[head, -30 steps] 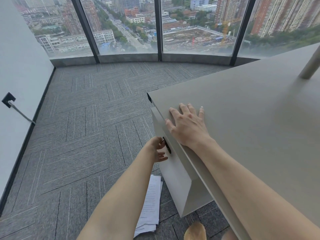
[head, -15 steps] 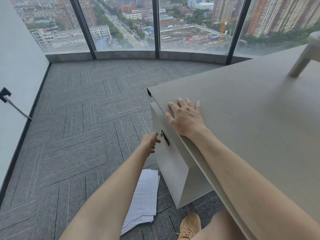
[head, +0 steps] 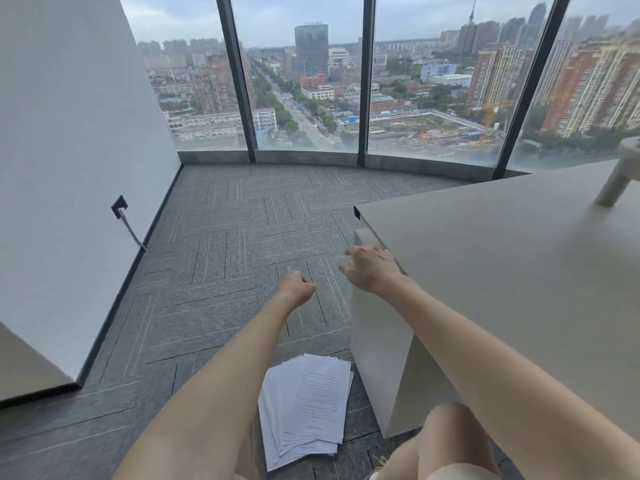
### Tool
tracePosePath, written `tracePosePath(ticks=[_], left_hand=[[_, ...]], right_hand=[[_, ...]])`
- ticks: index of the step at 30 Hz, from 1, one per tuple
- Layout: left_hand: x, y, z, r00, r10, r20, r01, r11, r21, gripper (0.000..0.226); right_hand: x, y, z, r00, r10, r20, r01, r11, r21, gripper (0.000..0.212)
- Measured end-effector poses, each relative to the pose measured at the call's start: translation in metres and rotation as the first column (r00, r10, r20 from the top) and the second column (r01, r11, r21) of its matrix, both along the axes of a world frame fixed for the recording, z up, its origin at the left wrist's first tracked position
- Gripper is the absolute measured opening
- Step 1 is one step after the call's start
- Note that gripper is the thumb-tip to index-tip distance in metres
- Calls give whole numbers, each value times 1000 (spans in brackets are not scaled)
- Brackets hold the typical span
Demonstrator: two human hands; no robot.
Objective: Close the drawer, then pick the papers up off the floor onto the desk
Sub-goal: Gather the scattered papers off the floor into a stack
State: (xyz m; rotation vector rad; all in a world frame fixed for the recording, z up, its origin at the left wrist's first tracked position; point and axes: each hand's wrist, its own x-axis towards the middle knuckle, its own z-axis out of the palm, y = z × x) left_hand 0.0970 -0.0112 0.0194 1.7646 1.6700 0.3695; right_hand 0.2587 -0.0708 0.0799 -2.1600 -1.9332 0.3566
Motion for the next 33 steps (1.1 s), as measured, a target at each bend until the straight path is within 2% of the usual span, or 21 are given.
tracePosePath(ticks=[2,9,11,17,23,25,27,29,33], left_hand=[[-16,-5,-1,1000,25,-7,-25,1000,3,9],[-62,3,-57,994,93,-49,-95,994,-53,6],[-72,11,-85,991,118,-55,-123,988,-94,15],[-96,43,-178,978,199,-68,-210,949,-234,10],[-113,76,-281,966,241,-91,-258,898,-357,15],[-119,85,-320,964,241,-115,-267,878,-397,5],[-124,92,-357,960,239,-149,-281,857,-432,15],[-129,98,-392,952,253,-170,-304,833,-463,8],[-142,102,-458,927,309,-212,-375,757,-536,18]], right_hand=[[-18,-5,-9,999,48,-9,-48,999,-17,45],[-50,21,-79,993,104,-49,-112,975,-192,51],[-57,38,-114,993,93,-73,-110,958,-267,53],[-70,94,-225,990,65,-121,-116,867,-485,58],[-73,139,-336,983,-10,-183,-100,808,-580,56],[-73,149,-375,981,-43,-187,-82,790,-607,58],[-72,155,-417,980,-81,-183,-58,761,-647,58],[-71,159,-455,979,-114,-169,-34,727,-686,54],[-69,162,-526,977,-158,-144,1,674,-739,55]])
